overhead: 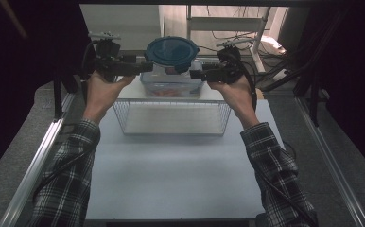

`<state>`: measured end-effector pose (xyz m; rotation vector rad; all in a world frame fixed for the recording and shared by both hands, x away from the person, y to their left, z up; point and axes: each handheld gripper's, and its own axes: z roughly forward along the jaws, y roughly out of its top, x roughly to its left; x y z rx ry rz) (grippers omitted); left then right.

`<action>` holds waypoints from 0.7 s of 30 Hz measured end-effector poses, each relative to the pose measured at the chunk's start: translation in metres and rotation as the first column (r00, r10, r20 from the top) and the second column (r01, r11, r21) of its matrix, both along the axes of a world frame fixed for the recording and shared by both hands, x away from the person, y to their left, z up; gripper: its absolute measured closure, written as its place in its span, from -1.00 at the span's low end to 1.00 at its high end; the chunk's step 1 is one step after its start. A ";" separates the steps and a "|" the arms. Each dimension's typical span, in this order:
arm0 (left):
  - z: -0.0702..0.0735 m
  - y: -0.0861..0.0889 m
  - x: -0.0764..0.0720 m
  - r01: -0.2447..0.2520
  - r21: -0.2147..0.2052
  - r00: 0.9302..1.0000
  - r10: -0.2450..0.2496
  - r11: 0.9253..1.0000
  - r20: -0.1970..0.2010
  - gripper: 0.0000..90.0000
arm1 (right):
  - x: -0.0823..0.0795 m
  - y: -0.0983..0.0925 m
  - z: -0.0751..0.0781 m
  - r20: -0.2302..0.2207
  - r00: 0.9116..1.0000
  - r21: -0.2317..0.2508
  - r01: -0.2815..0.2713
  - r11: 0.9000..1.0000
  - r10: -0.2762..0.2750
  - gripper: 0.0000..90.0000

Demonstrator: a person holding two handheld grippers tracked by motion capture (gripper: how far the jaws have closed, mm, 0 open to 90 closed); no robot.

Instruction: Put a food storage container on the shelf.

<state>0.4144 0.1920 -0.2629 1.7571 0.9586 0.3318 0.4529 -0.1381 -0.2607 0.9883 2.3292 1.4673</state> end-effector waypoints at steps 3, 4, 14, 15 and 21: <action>-0.009 0.000 -0.008 0.014 0.026 1.000 -0.014 1.000 -0.007 -0.65 | -0.005 0.001 -0.005 0.012 1.000 -0.001 -0.002 1.000 0.002 -0.40; -0.014 0.000 -0.011 0.022 0.028 1.000 -0.022 0.999 -0.008 -0.66 | -0.007 0.001 -0.006 0.016 1.000 -0.004 -0.002 1.000 0.002 -0.43; -0.046 -0.004 -0.036 0.074 0.052 0.997 -0.073 0.996 -0.024 -0.73 | -0.035 0.001 -0.029 0.056 0.998 -0.042 -0.028 0.999 0.030 -0.71; -0.048 -0.005 -0.037 0.080 0.056 0.997 -0.079 0.995 -0.025 -0.70 | -0.038 0.001 -0.031 0.059 0.998 -0.042 -0.033 0.999 0.036 -0.72; -0.064 -0.009 -0.048 0.098 0.074 0.994 -0.095 0.992 -0.048 -0.64 | -0.051 0.000 -0.043 0.057 0.997 -0.050 -0.051 0.997 0.054 -0.74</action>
